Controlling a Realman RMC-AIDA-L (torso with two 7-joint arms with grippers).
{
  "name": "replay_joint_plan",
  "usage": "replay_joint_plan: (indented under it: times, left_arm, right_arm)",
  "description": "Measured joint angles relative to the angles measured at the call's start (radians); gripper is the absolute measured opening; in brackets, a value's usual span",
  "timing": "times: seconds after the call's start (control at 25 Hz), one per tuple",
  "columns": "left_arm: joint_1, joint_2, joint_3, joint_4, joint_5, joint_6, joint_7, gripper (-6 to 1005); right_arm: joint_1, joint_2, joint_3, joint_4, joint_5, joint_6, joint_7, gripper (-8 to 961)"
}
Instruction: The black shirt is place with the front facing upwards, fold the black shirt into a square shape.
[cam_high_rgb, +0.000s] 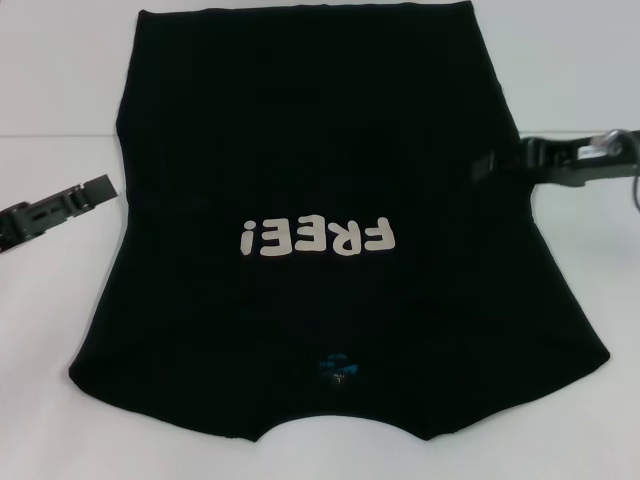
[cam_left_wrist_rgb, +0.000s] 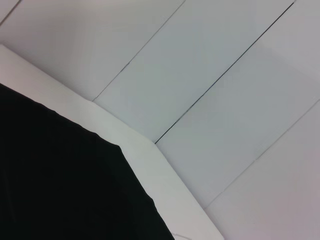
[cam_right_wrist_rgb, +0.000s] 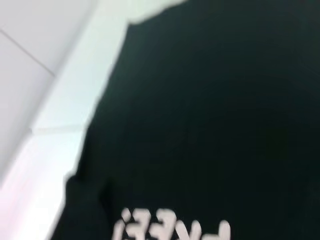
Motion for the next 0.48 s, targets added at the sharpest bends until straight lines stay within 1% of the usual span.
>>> replay_joint_plan:
  times: [0.08, 0.16, 0.2, 0.24, 0.32, 0.4, 0.44, 0.48]
  left_arm:
    - [0.007, 0.013, 0.003, 0.000, 0.008, 0.020, -0.033, 809]
    - [0.015, 0.035, 0.014, 0.001, 0.036, 0.052, -0.096, 809]
    - [0.019, 0.051, 0.022, 0.003, 0.066, 0.075, -0.143, 808]
    - [0.023, 0.068, 0.027, 0.004, 0.106, 0.103, -0.193, 808]
    - [0.024, 0.091, 0.033, 0.005, 0.177, 0.150, -0.272, 808]
    - [0.025, 0.106, 0.034, 0.005, 0.238, 0.185, -0.333, 808]
    - [0.026, 0.111, 0.032, 0.006, 0.271, 0.193, -0.362, 808]
    - [0.029, 0.111, 0.030, 0.011, 0.291, 0.193, -0.380, 808]
  right_arm:
    - [-0.021, -0.014, 0.014, -0.002, 0.044, -0.029, -0.010, 245]
    - [-0.037, -0.032, 0.028, -0.006, 0.060, -0.060, -0.007, 384]
    - [-0.043, -0.042, 0.037, -0.007, 0.064, -0.076, -0.001, 454]
    - [-0.046, -0.053, 0.044, -0.007, 0.063, -0.086, 0.010, 501]
    - [-0.048, -0.085, 0.049, -0.008, 0.057, -0.101, 0.051, 596]
    - [-0.047, -0.107, 0.048, -0.011, 0.046, -0.101, 0.083, 690]
    - [-0.045, -0.114, 0.048, -0.017, 0.039, -0.104, 0.094, 711]
    - [-0.043, -0.117, 0.050, -0.028, 0.027, -0.103, 0.103, 731]
